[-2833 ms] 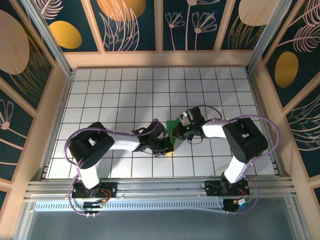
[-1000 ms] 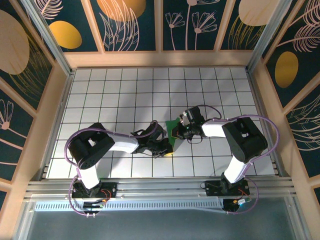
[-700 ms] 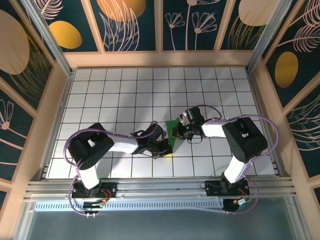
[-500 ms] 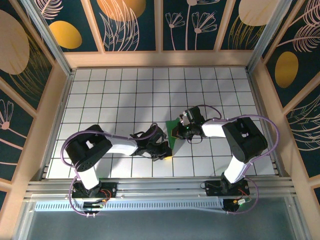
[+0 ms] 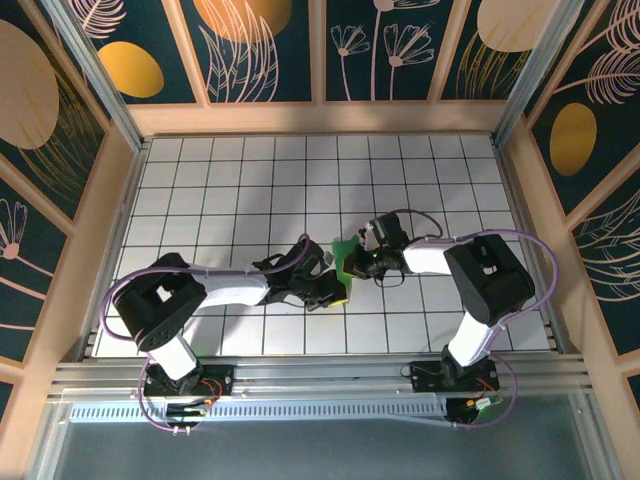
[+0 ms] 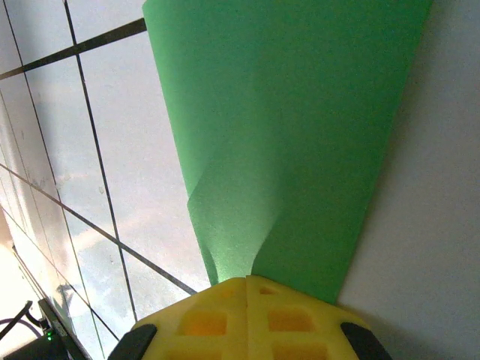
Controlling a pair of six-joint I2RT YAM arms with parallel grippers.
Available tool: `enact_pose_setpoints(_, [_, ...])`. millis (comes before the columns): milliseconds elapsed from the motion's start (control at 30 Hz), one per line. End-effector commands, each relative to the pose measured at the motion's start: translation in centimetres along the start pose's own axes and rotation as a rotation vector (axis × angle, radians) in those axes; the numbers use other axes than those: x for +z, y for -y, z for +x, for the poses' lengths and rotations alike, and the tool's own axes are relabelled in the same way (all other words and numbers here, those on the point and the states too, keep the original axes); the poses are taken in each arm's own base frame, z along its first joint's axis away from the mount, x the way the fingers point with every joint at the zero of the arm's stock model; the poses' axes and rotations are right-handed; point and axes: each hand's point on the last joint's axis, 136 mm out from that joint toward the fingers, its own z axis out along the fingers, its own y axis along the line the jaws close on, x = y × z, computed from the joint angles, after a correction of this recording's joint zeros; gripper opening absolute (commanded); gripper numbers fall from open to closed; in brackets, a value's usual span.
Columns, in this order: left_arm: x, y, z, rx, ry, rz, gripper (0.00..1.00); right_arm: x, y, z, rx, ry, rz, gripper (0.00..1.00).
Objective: Fold a paper plane with a square sheet of paper (fold left side to right side)
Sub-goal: Fold the wing for the fifth time at the center of the table.
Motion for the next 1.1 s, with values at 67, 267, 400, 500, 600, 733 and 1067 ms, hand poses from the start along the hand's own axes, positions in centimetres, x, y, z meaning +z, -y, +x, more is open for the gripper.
enact_pose_setpoints(67, [1.3,-0.5,-1.1,-0.003,0.001,-0.014,0.0,1.0,6.9,4.0,0.088,-0.095,0.26,0.0])
enact_pose_setpoints(267, [2.0,0.1,-1.9,0.006,0.0,-0.001,0.0,1.0,7.0,4.2,0.091,-0.097,0.26,0.0])
enact_pose_setpoints(400, [2.3,0.2,-2.2,0.013,0.001,-0.004,0.0,1.0,7.0,4.2,0.091,-0.097,0.259,0.0])
enact_pose_setpoints(500, [2.7,-0.4,-2.5,0.015,0.005,-0.029,0.0,1.1,7.0,4.2,0.09,-0.099,0.26,0.0])
enact_pose_setpoints(600, [3.1,-1.1,-2.6,0.01,0.009,-0.049,0.0,1.2,7.0,4.3,0.089,-0.102,0.26,0.0])
enact_pose_setpoints(733, [3.2,-2.1,-2.9,-0.001,0.022,-0.077,0.0,1.1,7.0,4.3,0.089,-0.103,0.261,0.0])
enact_pose_setpoints(1067, [3.2,-3.8,-1.9,-0.047,0.008,-0.082,0.0,1.2,7.1,4.3,0.088,-0.104,0.268,0.0])
